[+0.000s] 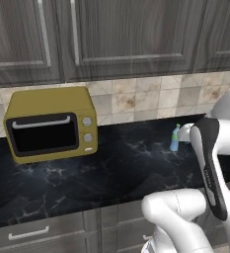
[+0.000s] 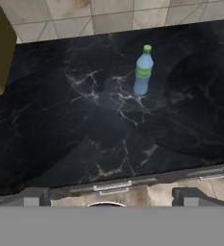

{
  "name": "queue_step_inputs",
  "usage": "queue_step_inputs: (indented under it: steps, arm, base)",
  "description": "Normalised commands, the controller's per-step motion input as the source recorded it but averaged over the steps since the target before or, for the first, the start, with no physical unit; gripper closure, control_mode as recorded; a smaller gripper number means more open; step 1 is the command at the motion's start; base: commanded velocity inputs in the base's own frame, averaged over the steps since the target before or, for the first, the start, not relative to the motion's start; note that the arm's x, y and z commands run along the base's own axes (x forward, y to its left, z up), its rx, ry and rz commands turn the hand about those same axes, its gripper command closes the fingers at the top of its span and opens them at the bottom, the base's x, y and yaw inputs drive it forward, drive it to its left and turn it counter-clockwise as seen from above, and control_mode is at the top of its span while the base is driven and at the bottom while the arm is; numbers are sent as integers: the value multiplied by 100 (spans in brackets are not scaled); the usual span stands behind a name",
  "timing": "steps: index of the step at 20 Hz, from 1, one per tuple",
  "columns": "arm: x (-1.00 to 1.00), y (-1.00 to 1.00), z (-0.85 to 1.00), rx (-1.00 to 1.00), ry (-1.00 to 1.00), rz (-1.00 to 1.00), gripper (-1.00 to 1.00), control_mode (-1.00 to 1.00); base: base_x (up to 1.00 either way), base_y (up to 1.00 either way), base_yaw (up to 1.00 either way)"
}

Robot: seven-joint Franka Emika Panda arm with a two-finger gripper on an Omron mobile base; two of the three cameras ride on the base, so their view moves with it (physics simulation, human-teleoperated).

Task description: Take the bottled waters from the counter and place them in the freezer to freeze. Close the freezer door after placing the bottles.

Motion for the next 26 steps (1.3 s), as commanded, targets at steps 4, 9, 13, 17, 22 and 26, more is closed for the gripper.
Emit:
queue_step_inputs:
  steps: [4,9,13,17,22,26]
  arm:
    - [54,-82,-10,3,-2,21,-100,-100]
    - [26,-84,-28,7,-7,34,-100,-100]
    - [19,-69,-52,14,-15,37,-100,-100]
    - [39,-47,-100,12,-26,32,-100,-100]
    - [57,-31,-52,18,-41,18,-100,-100]
    - [56,-13,0,16,-30,6,-100,-100]
  base:
    - [0,0,0]
    - [0,0,0]
    - [0,0,0]
    - [0,0,0]
    - [0,0,0]
    - [0,0,0]
